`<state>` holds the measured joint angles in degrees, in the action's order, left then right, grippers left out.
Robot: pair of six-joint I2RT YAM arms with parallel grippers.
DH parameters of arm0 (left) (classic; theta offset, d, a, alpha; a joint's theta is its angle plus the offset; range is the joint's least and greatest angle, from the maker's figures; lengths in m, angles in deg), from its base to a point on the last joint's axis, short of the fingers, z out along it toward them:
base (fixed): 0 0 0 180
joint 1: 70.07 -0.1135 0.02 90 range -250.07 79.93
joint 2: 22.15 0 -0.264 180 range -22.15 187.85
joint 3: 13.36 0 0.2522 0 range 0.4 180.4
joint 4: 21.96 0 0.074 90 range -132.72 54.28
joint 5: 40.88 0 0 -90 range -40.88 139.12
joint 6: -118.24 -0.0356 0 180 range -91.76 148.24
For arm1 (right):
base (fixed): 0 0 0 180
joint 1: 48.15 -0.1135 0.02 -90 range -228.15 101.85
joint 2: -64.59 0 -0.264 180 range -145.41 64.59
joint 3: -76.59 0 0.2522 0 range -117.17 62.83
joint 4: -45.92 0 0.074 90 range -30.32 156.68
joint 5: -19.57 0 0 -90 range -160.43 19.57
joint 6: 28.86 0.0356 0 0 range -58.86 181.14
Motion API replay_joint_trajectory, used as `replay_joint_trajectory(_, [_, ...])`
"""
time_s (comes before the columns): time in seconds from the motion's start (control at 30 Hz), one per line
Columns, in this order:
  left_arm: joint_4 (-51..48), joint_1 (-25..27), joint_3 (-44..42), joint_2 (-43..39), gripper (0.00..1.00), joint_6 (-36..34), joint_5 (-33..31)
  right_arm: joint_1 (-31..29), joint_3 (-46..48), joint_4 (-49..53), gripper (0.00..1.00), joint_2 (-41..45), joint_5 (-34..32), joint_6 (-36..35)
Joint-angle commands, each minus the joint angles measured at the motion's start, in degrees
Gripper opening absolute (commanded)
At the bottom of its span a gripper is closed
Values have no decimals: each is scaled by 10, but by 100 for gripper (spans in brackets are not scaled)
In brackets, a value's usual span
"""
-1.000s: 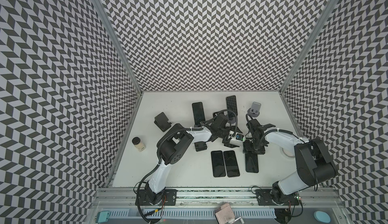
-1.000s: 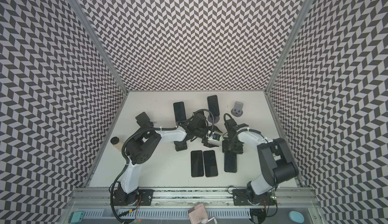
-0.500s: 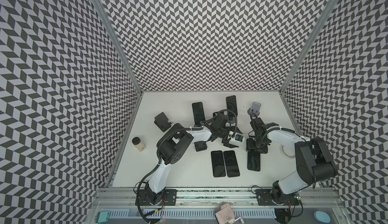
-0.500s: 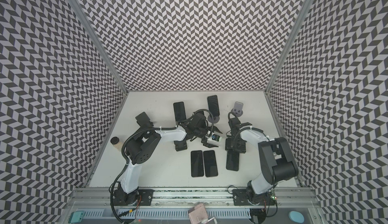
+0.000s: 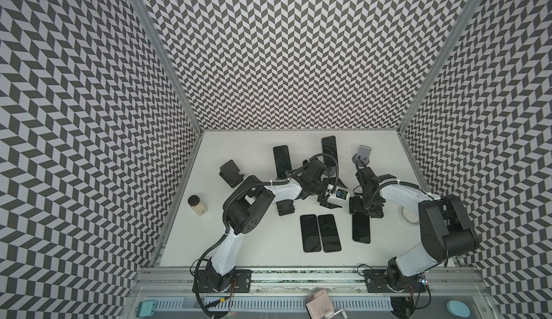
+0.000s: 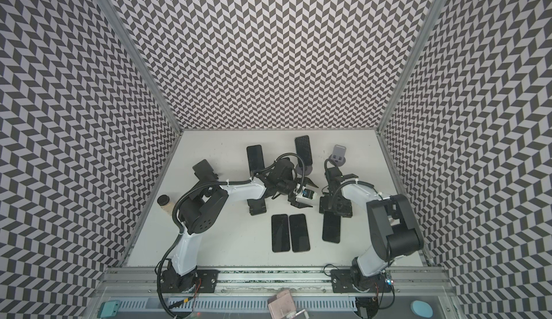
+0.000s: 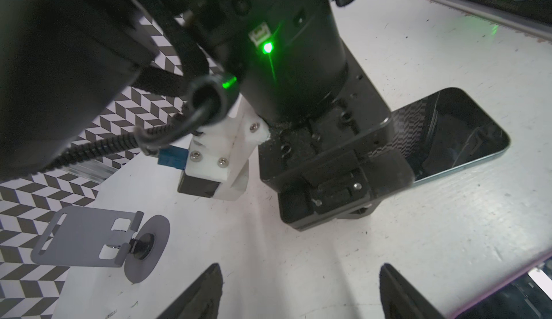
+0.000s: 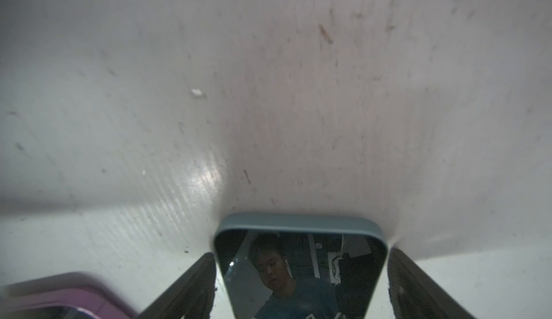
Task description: Remove the phone from the phone stand
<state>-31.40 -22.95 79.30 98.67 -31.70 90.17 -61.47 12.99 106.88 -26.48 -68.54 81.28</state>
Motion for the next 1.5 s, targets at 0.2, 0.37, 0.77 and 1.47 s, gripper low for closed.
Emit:
replay_joint_trajectory(0.2, [-38,2,41,45,83,-41,-10,6,25,-41,88,5,-3,2])
replay_joint_trajectory(0.37, [-43,4,45,56,83,-61,-21,6,29,-50,87,16,-2,2])
replay_joint_trajectory(0.77, [-62,8,46,59,82,-94,-39,6,30,-55,87,25,5,-4])
replay_joint_trajectory(1.47, [19,7,-48,-159,83,77,-34,3,-91,32,93,95,-14,21])
